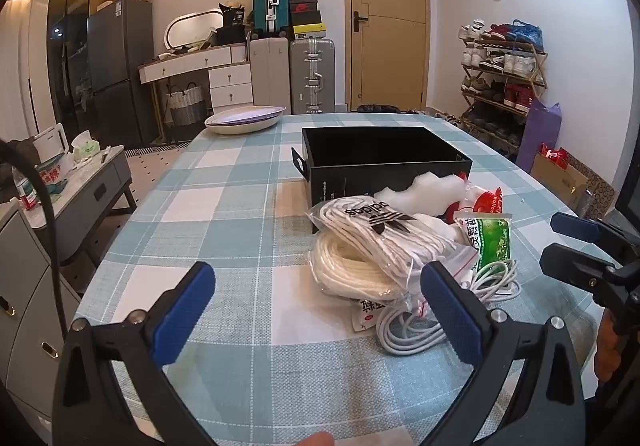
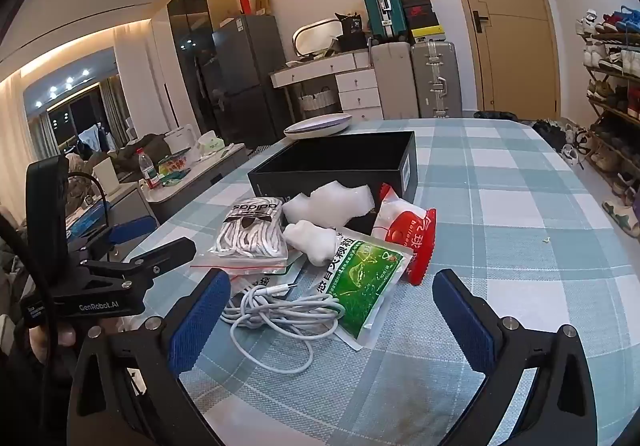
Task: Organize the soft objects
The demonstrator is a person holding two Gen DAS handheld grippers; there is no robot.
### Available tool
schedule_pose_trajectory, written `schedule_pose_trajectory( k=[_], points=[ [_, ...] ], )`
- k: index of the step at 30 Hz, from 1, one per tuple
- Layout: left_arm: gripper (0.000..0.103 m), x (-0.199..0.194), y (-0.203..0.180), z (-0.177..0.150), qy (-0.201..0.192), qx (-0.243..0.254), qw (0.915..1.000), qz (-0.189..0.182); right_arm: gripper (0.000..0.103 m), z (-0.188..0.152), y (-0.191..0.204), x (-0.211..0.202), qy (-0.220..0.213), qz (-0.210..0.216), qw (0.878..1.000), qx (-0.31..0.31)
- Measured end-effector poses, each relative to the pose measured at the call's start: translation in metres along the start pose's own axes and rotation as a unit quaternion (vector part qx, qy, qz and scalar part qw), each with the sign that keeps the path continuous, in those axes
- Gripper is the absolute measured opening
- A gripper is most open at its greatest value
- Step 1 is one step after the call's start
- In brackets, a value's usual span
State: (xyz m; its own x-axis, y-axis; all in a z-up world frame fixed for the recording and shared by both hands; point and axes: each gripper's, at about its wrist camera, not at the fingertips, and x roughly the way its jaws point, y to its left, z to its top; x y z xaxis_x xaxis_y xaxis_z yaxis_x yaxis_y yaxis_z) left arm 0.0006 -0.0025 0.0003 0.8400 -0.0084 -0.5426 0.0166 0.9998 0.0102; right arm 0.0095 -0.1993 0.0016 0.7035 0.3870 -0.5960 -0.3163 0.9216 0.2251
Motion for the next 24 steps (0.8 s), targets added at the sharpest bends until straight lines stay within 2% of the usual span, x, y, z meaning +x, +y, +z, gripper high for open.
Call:
schedule_pose_trajectory(
  k=[6, 24],
  points=[
    [0.103, 0.004, -0.008, 0.004, 0.002, 0.003, 1.0000, -0.005, 0.103, 0.001, -0.001, 0.000, 0.001, 0.001, 1.000, 0.003],
    [0.103, -0.001, 0.006, 0.001, -0.006, -0.012, 0.9999, -0.003, 0.103, 0.001, -0.005, 0.003, 0.017, 0.004, 1.000, 0.016]
  ],
)
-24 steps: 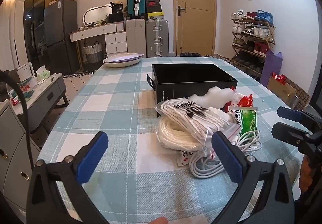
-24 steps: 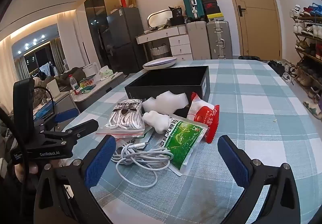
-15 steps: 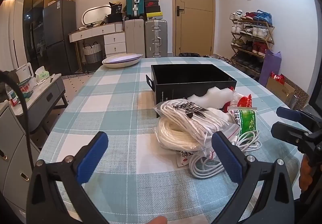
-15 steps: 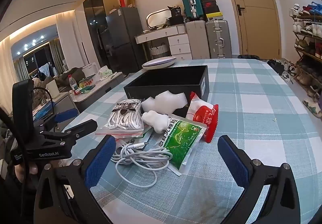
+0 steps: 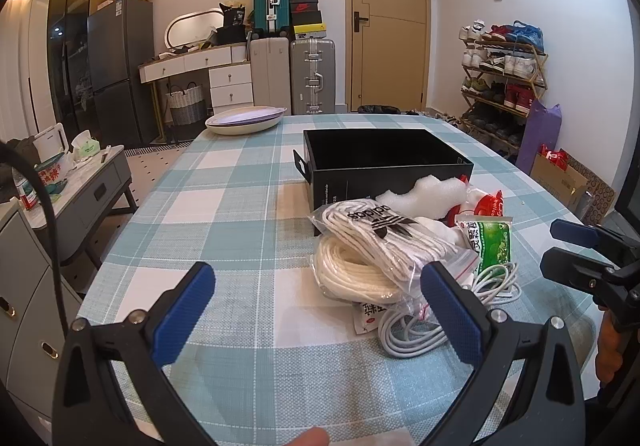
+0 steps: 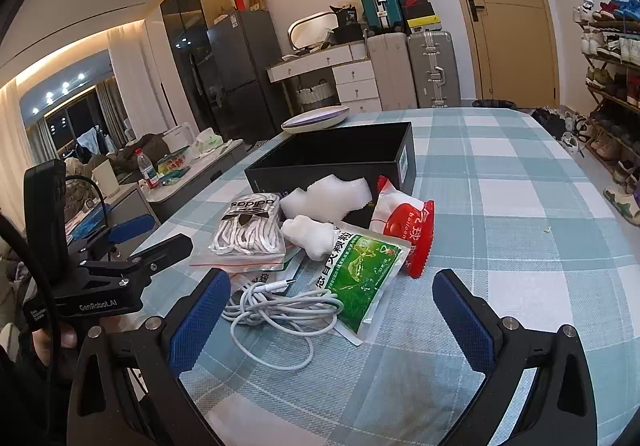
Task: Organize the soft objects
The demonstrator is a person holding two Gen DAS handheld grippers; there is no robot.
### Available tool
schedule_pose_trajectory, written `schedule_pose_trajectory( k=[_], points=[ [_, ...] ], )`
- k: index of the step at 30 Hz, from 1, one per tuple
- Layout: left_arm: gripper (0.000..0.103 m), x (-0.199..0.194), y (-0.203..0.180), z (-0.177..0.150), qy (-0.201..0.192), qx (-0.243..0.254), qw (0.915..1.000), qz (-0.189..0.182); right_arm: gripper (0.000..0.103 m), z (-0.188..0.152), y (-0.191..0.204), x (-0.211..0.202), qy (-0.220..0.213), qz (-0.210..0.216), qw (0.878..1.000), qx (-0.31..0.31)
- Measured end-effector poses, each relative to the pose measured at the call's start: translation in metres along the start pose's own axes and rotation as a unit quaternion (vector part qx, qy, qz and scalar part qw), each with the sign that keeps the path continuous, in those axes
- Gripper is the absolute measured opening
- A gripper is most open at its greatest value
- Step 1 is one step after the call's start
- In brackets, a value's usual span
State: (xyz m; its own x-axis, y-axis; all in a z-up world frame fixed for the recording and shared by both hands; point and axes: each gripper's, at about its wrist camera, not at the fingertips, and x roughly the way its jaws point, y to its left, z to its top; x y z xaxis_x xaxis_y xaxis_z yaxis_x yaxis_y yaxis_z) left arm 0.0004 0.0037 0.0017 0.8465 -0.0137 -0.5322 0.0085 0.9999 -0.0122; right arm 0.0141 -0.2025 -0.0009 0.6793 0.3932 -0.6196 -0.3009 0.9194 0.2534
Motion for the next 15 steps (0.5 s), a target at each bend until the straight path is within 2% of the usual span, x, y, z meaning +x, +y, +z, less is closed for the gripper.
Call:
schedule_pose_trajectory(
  k=[15],
  points=[
    [0.103, 0.0004, -0.0051, 0.0038, 0.000, 0.009, 0.9999, -0.005, 0.103, 0.0016, -0.0047, 0.0008, 0.004, -0.020, 1.000, 0.012]
  ],
)
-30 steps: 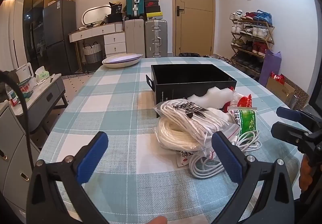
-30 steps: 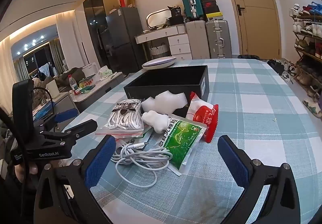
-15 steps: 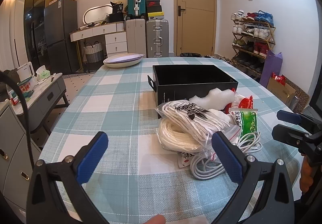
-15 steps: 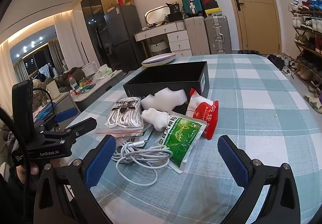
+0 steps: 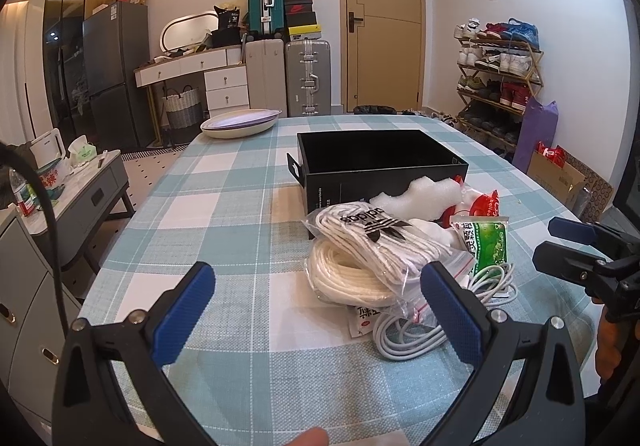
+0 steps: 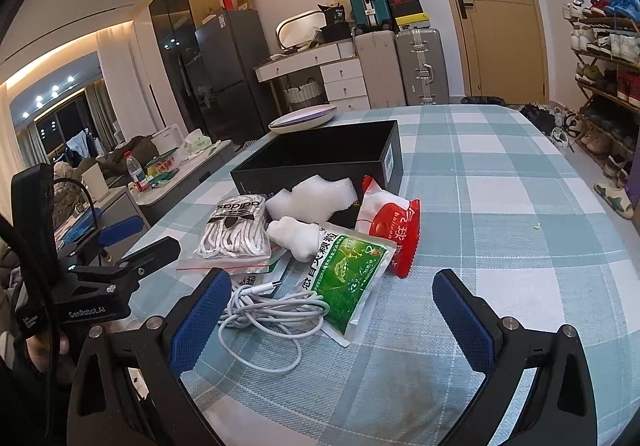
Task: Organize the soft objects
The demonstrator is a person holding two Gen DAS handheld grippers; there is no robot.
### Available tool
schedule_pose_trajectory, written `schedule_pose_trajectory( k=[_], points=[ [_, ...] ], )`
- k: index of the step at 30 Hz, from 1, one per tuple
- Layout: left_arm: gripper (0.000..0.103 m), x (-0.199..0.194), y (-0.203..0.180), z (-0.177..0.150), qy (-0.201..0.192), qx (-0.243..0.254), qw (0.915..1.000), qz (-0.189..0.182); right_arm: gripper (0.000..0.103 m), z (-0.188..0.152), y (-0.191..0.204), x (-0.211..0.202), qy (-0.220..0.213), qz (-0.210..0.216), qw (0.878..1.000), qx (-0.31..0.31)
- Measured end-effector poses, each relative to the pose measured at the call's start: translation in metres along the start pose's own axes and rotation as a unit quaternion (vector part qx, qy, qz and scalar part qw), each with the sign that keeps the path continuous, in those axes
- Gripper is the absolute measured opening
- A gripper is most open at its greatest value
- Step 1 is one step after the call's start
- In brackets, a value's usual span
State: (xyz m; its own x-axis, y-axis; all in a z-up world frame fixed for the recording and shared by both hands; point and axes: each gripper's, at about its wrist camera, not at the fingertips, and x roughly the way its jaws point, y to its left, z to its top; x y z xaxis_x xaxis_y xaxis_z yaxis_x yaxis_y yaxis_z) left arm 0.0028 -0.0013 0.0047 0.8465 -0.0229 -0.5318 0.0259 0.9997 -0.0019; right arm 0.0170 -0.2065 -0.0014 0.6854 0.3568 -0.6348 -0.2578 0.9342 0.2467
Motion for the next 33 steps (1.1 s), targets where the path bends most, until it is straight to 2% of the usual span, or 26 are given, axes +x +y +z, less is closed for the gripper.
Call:
schedule_pose_trajectory(
  k=[26, 33],
  points=[
    [0.103, 0.0006, 0.0082, 0.0058, -0.015, -0.009, 0.9998, 0.001, 0.103, 0.0040, 0.0035, 0.0025, 0.006, -0.001, 1.000, -0.007],
    [0.103, 0.0030, 0.0087, 0.0085, -0.015, -0.008, 0.9998, -0.012, 0.103, 0.0059, 0.0037, 0.0064, 0.011, -0.002, 1.000, -0.009]
  ],
)
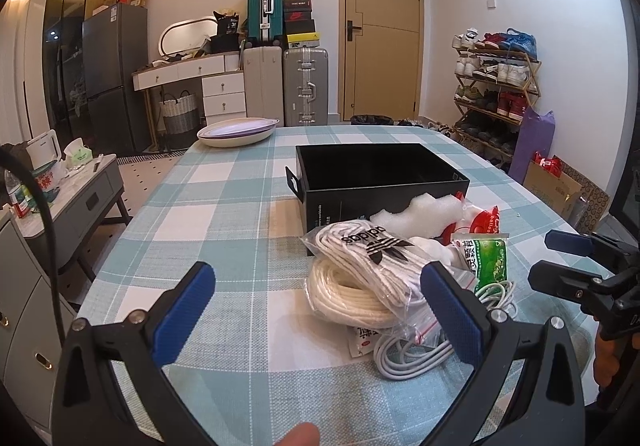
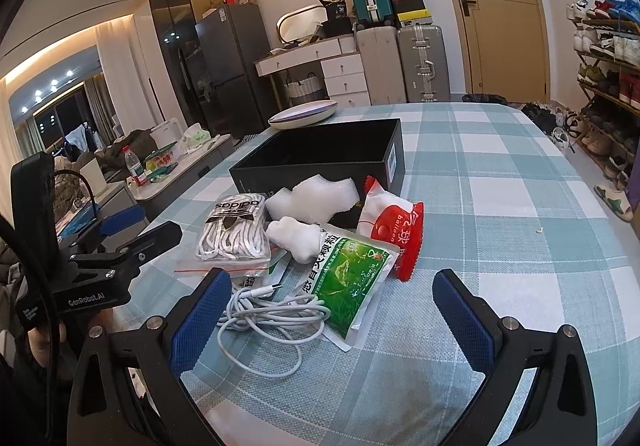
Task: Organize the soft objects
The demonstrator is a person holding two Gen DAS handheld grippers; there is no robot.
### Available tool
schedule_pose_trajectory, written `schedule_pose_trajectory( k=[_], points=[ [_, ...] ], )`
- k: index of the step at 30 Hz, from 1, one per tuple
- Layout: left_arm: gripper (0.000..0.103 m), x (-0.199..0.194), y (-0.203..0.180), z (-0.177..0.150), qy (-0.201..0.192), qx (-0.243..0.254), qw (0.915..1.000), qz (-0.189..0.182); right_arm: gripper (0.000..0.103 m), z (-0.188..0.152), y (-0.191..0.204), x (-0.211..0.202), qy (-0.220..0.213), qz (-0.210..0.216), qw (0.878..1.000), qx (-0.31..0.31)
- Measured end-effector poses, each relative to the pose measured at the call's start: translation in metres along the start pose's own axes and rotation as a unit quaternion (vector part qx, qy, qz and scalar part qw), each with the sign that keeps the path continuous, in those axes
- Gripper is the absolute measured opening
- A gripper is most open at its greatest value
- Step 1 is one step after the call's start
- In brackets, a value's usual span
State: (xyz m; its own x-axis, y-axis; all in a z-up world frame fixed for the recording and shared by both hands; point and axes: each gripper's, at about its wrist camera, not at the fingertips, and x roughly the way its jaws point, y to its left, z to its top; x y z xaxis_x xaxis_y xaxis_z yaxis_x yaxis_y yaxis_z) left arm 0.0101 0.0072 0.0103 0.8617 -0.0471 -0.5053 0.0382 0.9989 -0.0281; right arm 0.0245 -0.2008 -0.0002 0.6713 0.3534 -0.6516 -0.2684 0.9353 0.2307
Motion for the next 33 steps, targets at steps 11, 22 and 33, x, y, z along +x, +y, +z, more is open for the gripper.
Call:
schedule_pose_trajectory(
  k=[11, 22, 33],
  points=[
    [0.103, 0.004, -0.010, 0.000, -0.001, 0.034, 0.9994, 0.007, 0.103, 0.003, -0.005, 0.009, 0.015, -0.023, 1.000, 0.006],
    [0.103, 0.011, -0.008, 0.002, 0.010, 0.029, 0.9995, -0.009, 0.103, 0.007, -0.009, 0.018, 0.028, -0.037, 0.999, 0.008],
    [0.103, 0.015, -0.007, 0.004, 0.012, 0.031, 0.9994, -0.013, 0.098, 0.012, -0.017, 0.039, 0.064, -0.059, 0.996, 0.033]
  ],
)
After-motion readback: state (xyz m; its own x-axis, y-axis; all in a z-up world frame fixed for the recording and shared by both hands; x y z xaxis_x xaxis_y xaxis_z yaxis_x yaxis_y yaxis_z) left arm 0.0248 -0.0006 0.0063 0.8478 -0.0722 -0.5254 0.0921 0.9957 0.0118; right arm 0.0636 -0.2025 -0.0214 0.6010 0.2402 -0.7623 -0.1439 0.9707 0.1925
